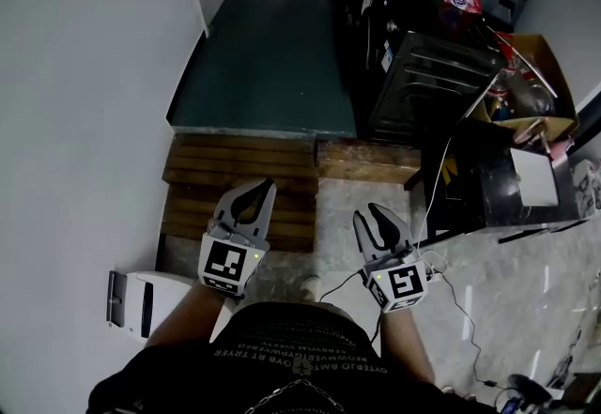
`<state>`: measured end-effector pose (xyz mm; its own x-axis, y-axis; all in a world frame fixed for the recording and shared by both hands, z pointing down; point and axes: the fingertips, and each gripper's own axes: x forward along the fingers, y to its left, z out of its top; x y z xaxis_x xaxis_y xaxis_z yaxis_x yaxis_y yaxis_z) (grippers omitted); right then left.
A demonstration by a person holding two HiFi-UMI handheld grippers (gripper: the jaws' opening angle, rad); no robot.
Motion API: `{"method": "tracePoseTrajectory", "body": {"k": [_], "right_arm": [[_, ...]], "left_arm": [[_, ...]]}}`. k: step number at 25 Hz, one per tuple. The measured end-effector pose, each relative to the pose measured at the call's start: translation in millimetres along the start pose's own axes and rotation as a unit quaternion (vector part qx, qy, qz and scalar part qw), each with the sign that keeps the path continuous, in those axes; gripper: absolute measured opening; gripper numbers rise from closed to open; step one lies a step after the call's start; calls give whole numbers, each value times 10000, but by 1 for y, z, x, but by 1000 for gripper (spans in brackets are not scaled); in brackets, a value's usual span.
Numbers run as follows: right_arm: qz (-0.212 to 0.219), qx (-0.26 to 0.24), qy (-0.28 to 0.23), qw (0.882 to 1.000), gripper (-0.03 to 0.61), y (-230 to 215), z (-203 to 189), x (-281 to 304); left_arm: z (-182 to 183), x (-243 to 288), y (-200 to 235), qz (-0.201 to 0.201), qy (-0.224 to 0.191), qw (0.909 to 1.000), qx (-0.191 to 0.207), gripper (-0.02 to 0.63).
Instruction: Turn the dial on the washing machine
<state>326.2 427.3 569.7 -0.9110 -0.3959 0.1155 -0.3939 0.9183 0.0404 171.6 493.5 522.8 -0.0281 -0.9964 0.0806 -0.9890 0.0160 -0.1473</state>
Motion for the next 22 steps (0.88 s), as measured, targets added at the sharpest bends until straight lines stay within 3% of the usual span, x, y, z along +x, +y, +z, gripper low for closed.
{"method": "tracePoseTrajectory", "body": {"k": [9,13,22], "right_arm": [[235,86,-30,9997,77,-35,-8,9],[307,58,-325,9990,2,-36,-3,11],[529,274,-162,9981,18,-37,-19,66]], "left_arm": [[0,27,-10,204,93,9997,-66,5],[0,22,-11,322,180,9993,-47,5],[-23,35,38,602,526,9968,-93,5]]}}
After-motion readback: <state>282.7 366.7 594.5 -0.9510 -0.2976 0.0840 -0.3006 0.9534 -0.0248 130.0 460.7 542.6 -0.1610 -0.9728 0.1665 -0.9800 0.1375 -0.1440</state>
